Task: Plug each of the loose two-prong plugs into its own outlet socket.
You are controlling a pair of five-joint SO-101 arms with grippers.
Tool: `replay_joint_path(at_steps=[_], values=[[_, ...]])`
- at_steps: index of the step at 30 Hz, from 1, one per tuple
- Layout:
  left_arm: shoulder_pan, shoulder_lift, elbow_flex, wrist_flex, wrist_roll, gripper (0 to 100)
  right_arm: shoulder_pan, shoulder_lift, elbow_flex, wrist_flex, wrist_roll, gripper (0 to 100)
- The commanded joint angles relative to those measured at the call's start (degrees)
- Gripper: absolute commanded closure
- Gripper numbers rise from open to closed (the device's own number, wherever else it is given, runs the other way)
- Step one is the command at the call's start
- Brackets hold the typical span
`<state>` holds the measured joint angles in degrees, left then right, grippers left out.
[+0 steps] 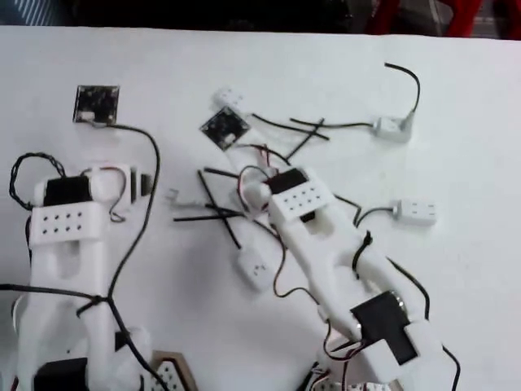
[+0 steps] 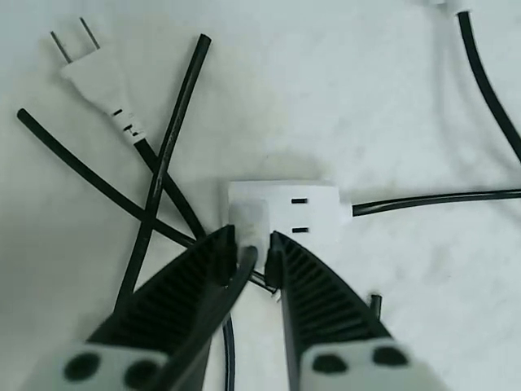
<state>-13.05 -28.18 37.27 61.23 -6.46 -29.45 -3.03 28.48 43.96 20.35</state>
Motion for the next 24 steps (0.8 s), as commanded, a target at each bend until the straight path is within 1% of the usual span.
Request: replay_joint_path(at_steps=[1, 12, 20, 24], values=[[-0.3, -2.2, -0.2, -1.2, 0.6, 78, -0.3, 0.7, -2.4, 0.1, 0.3, 98.1], [-0.3, -2.1, -0.1, -1.1, 0.6, 78, -0.4, 4.3, -2.4, -2.1, 0.3, 98.1], [-0.3, -2.1, -0.1, -1.1, 0.6, 78, -0.3, 4.4, 2.7, -2.6, 0.7, 98.1], [-0.3, -2.1, -0.1, -1.1, 0.6, 79, -0.4, 6.1, 4.4, -5.5, 0.7, 98.1]])
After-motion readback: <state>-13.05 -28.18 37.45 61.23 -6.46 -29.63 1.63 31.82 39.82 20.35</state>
